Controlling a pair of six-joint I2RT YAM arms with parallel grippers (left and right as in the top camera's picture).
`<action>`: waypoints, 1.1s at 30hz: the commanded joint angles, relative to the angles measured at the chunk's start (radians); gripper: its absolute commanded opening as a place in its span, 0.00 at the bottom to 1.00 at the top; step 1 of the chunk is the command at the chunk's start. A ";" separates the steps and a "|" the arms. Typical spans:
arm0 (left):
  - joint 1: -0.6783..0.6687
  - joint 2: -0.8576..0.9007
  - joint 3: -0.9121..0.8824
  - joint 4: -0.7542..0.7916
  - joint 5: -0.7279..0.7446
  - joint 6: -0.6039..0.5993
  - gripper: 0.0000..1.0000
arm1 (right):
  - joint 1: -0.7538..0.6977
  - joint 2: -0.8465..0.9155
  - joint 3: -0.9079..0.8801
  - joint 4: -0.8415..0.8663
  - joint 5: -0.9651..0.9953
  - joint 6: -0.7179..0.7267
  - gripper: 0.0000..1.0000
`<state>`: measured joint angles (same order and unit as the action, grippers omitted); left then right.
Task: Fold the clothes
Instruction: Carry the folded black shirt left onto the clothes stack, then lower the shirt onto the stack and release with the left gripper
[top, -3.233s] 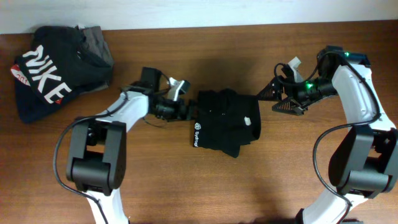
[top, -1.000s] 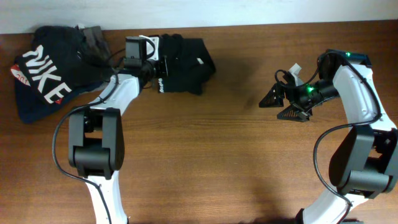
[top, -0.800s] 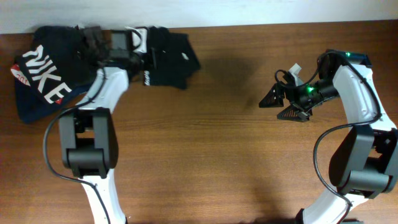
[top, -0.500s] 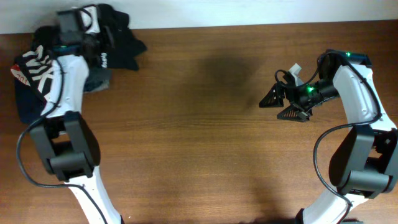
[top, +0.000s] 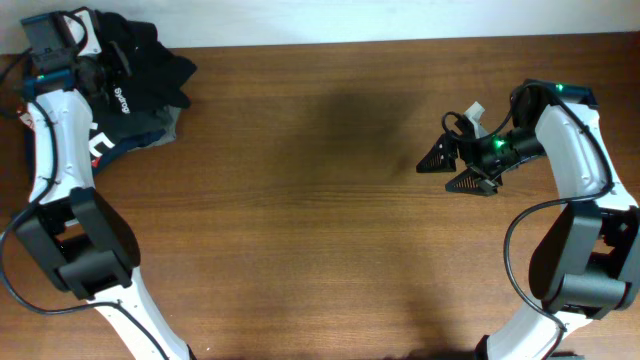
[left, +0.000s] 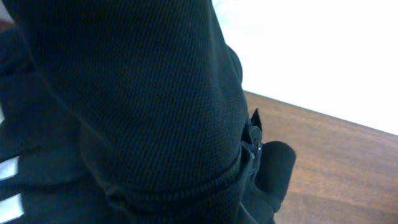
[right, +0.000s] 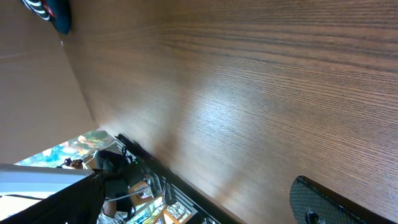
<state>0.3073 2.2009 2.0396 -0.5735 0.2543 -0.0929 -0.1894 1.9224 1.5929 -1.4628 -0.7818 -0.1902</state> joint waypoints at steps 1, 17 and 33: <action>0.048 -0.024 0.034 -0.031 0.006 0.019 0.00 | -0.008 -0.003 0.005 -0.005 0.008 -0.011 0.99; 0.190 -0.024 0.034 -0.046 0.006 0.019 0.00 | -0.007 -0.003 0.005 -0.020 0.008 -0.012 0.99; 0.200 0.062 0.033 -0.092 -0.157 0.019 0.68 | -0.007 -0.003 0.005 -0.049 0.005 -0.013 0.99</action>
<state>0.4942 2.2356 2.0499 -0.6575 0.1875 -0.0872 -0.1894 1.9224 1.5929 -1.5078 -0.7818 -0.1913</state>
